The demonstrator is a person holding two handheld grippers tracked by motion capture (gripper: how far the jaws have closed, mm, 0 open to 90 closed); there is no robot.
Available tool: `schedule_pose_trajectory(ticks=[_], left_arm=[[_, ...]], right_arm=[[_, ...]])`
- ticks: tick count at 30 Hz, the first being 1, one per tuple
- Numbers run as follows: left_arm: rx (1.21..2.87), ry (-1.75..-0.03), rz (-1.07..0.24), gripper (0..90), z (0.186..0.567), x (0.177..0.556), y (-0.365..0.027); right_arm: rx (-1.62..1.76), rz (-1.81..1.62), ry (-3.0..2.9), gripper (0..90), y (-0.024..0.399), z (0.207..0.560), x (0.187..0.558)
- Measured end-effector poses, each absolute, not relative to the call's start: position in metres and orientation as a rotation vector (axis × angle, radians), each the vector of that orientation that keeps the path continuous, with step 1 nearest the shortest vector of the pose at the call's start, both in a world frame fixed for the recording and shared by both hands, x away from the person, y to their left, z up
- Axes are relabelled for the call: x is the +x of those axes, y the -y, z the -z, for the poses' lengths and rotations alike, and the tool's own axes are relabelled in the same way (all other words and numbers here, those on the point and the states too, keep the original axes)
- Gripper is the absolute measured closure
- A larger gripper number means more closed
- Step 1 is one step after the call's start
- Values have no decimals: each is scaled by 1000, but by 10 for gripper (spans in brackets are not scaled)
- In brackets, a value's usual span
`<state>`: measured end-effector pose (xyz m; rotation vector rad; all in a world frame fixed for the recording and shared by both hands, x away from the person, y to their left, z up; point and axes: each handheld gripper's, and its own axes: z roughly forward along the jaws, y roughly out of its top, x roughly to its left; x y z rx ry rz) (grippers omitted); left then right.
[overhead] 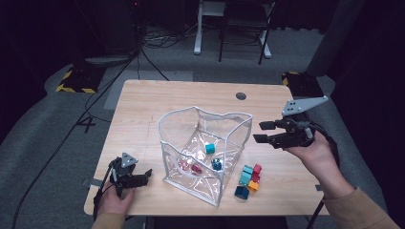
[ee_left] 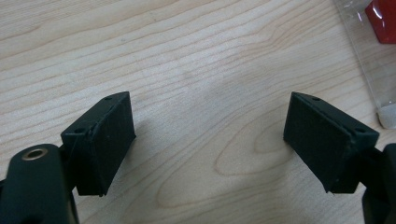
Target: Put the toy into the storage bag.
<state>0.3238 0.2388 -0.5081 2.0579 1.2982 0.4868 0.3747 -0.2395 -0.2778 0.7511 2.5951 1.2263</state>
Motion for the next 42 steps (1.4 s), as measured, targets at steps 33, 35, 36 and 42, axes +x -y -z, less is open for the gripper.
schedule_pose_trajectory(ticks=[33, 35, 36, 42], left_arm=[[2057, -1306, -485, 168, 508, 324, -239], [2055, -1306, -489, 168, 508, 324, -239], [2055, -1305, -486, 168, 508, 324, -239], [2057, -1306, -486, 168, 508, 324, -239]], right_arm=[[1011, -1062, -2616, 466, 268, 426, 382], [1010, -1044, -2623, 466, 267, 431, 381], [1012, -1037, -2626, 466, 267, 434, 380], [1023, -994, -2642, 462, 269, 447, 378]])
